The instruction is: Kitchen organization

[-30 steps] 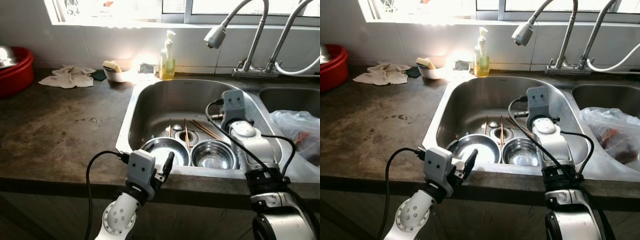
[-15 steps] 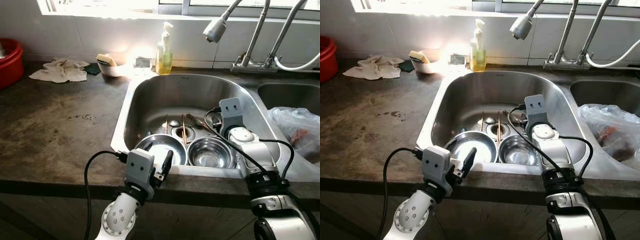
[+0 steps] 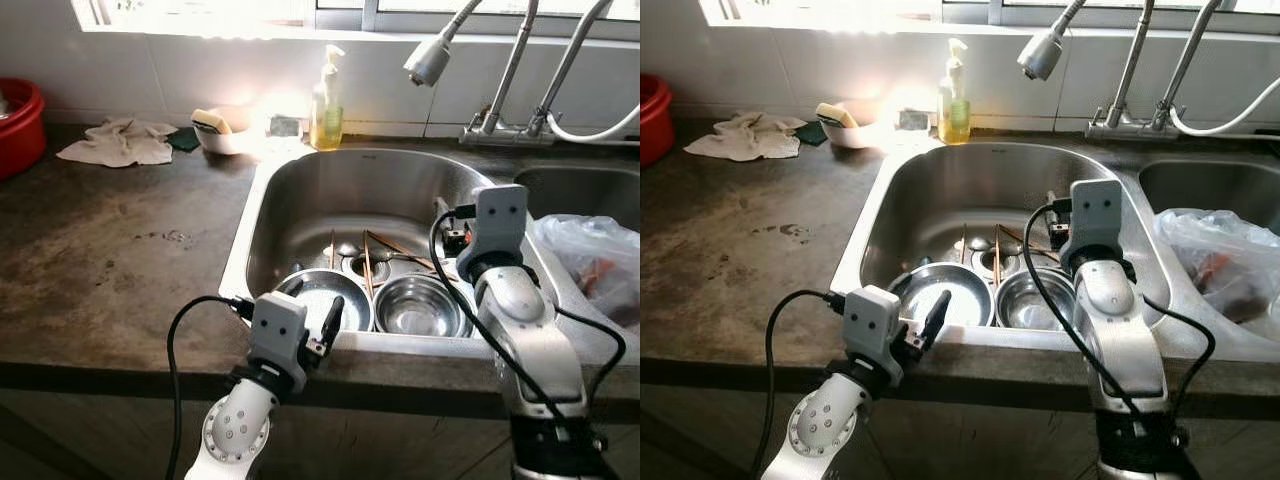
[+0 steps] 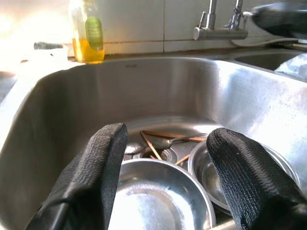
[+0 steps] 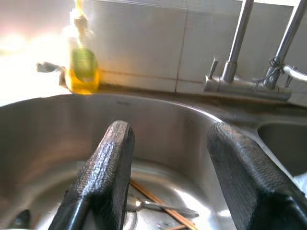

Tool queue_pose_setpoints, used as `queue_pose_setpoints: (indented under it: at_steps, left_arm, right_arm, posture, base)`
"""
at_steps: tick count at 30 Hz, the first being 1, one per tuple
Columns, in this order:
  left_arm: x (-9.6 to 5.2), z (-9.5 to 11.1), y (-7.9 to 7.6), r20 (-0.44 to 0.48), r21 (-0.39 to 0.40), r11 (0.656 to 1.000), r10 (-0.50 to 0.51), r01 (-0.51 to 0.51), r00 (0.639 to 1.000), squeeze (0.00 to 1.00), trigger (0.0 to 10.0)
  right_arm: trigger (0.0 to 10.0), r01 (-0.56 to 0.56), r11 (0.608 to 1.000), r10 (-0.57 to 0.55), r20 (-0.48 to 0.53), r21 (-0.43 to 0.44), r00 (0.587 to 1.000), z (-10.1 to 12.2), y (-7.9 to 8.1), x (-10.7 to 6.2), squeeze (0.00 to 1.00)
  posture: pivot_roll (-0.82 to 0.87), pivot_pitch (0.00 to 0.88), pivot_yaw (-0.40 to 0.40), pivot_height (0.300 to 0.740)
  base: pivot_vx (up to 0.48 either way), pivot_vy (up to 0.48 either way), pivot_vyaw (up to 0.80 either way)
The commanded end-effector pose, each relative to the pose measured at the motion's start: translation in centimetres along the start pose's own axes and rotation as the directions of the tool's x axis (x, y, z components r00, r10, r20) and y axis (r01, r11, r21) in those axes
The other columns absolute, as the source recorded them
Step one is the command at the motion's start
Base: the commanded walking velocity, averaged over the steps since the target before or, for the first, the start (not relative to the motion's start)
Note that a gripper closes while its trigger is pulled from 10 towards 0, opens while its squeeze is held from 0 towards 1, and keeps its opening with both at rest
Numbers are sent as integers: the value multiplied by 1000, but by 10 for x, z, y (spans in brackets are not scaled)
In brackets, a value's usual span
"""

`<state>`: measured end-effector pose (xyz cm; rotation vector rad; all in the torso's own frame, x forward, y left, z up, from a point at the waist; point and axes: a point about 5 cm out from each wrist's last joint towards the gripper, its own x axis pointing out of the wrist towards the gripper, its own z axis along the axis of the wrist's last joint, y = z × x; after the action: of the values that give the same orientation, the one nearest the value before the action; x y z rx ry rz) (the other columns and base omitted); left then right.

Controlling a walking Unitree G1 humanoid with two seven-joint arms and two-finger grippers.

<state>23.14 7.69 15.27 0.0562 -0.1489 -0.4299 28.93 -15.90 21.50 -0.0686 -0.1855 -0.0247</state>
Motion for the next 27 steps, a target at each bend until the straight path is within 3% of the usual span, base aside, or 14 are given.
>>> queue_pose_setpoints:
  at_steps: [1,5,13,27]
  left_arm:
    - [2,-1,2,-6,0,1000,-3,3,1000,0,10000]
    - [5,-3,3,-5,5,1000,-9,9,1000,0,10000]
    - [6,-4,4,-5,4,1000,-20,20,1000,0,10000]
    - [5,-5,7,-3,12,1000,-15,16,1000,0,10000]
  right_arm:
    - [10000,-26,999,25,60,22,998,8,6,-10,0]
    - [10000,-63,998,62,57,18,996,1,14,-29,0]
    - [10000,-38,999,37,23,25,999,-9,18,-43,0]
    - [10000,-49,999,49,31,1,998,-13,23,-38,0]
  posture:
    - [127,7,-61,740]
    - [116,0,-49,740]
    - [113,0,-38,740]
    - [127,0,-44,740]
  base:
    - [0,0,0]
    - [0,0,0]
    - [0,0,0]
    - [0,38,0]
